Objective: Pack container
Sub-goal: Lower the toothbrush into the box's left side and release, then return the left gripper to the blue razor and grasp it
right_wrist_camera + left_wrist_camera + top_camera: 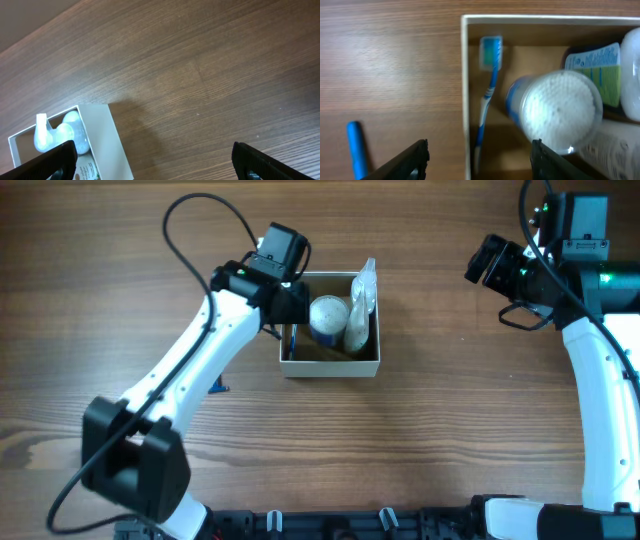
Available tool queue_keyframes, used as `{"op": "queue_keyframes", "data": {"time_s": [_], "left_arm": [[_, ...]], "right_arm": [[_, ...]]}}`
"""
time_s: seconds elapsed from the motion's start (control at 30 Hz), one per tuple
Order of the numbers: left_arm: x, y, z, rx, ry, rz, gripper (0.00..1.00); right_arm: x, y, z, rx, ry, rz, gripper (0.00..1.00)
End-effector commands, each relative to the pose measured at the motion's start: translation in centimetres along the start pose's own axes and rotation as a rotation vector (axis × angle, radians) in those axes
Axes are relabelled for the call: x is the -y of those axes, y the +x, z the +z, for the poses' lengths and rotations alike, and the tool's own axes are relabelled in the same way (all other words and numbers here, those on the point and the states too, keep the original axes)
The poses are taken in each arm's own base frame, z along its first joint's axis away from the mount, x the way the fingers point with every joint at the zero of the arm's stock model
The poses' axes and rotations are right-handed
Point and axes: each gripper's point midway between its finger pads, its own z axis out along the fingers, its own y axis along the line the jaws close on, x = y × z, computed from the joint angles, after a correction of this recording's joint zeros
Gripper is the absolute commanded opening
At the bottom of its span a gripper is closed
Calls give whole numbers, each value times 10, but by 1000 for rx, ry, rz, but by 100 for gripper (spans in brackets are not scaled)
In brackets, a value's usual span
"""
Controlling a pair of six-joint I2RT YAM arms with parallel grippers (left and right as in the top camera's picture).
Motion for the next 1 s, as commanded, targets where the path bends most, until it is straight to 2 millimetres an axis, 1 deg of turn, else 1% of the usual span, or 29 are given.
{"op": "queue_keyframes", "data": {"time_s": [0.0,0.07,0.1,0.17,0.2,0.23,0.27,0.33,0.37,0.43,0.53,0.63,0.7,0.8,0.87,0.97], "left_arm": [[-31,4,-32,-5,-41,-52,66],[-64,21,-29,-91,-122,-96,68],[-80,29,-23,-122,-147,-125,71],[-109,46,-4,-182,-177,-195,71],[-117,55,5,-209,-173,-222,71],[-123,67,20,-245,-148,-259,71],[-127,79,34,-278,-116,-280,68],[-132,102,54,-333,-78,-289,60],[-138,112,63,-353,-84,-304,59],[-143,122,73,-366,-90,-315,58],[-146,124,81,-355,-86,-284,57],[-148,116,86,-316,-87,-262,57],[-148,112,90,-299,-84,-262,52],[-148,112,95,-297,-84,-262,40],[-148,114,96,-305,-85,-262,37],[-150,115,95,-310,-90,-232,36]], "right_arm": [[-3,-3,1,-1,-9,11,100],[-3,-3,1,-1,-9,11,100],[-3,-3,1,-1,-9,11,100],[-3,-3,1,-1,-9,11,100],[-3,-3,1,-1,-9,11,100],[-3,-3,1,-1,-9,11,100],[-3,-3,1,-1,-9,11,100],[-3,-3,1,-1,-9,11,100],[-3,-3,1,-1,-9,11,100],[-3,-3,1,-1,-9,11,100],[-3,-3,1,-1,-9,11,100],[-3,-3,1,-1,-9,11,100],[-3,-3,1,-1,-9,11,100],[-3,-3,1,-1,-9,11,100],[-3,-3,1,-1,-9,11,100],[-3,-3,1,-1,-9,11,100]]}}
